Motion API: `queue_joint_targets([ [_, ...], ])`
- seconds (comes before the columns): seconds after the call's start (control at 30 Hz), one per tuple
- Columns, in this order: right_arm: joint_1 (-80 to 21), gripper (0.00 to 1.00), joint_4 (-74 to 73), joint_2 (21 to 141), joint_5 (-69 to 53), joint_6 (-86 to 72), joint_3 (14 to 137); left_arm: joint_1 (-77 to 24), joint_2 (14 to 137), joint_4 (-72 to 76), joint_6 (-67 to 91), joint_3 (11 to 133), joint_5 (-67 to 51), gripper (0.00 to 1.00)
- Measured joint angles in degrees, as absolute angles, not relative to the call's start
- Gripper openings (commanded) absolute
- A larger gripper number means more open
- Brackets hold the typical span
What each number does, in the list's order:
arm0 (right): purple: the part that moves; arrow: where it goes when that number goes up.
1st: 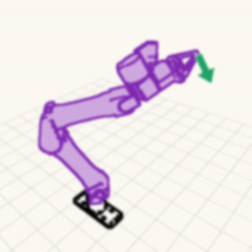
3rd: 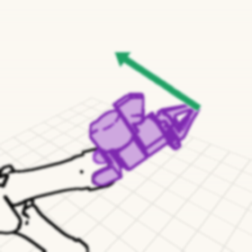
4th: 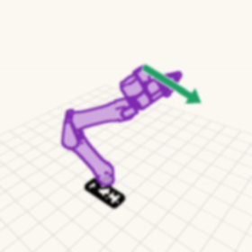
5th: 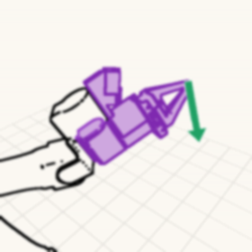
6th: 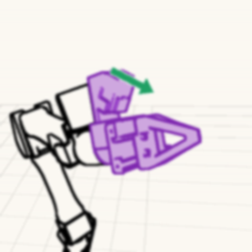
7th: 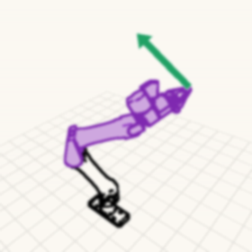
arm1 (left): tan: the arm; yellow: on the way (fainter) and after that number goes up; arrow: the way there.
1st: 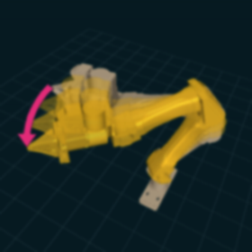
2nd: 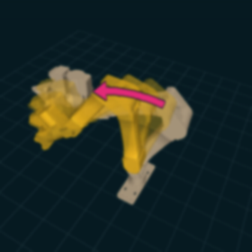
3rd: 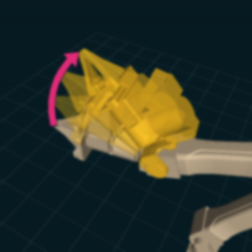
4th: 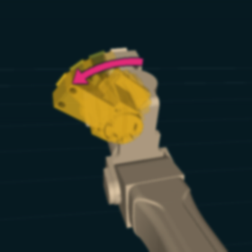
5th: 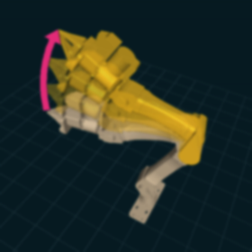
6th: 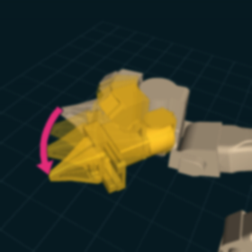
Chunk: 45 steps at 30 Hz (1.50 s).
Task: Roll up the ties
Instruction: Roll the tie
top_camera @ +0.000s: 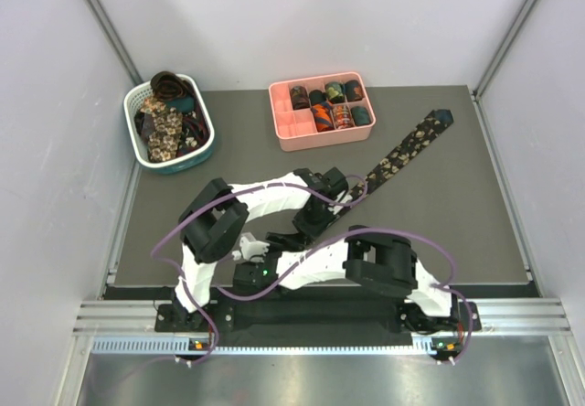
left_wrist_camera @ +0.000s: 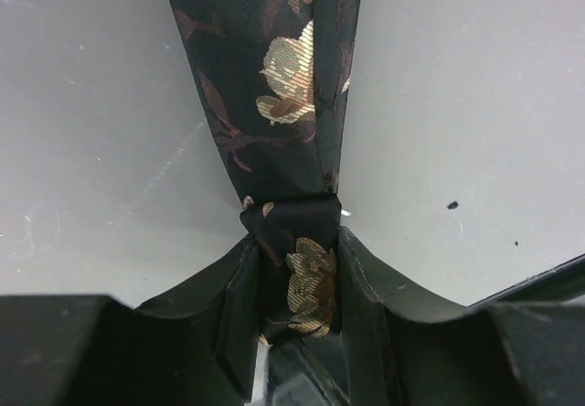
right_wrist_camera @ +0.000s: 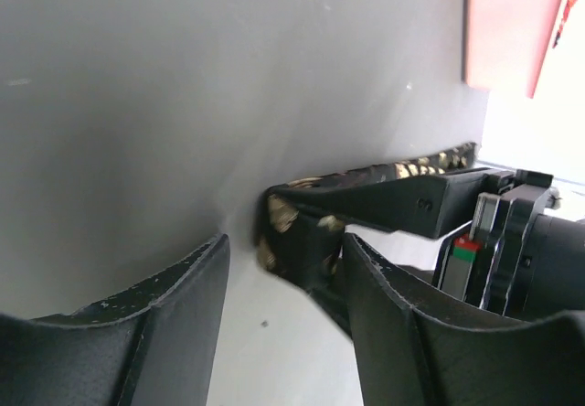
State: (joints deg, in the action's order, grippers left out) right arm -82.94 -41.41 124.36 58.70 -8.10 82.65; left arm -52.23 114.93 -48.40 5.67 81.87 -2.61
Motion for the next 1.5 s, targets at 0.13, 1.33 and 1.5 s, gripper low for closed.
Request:
queue_joint_targets([
  [0.13,-81.34,0.52,-42.09,125.01,59.27,-8.27,83.07,-52.23,115.42,-49.23,5.87,82.63,-2.48,0.41],
  [1.33,-78.91,0.0,-35.97,120.97,53.1,-13.17,77.95,-49.89,111.59,-42.59,2.76,87.5,0.82,0.94],
  [1.5,-77.95,0.0,-31.0,117.58,50.37,-11.53,74.02,-45.8,100.18,-32.58,4.34,82.0,3.09,0.99],
])
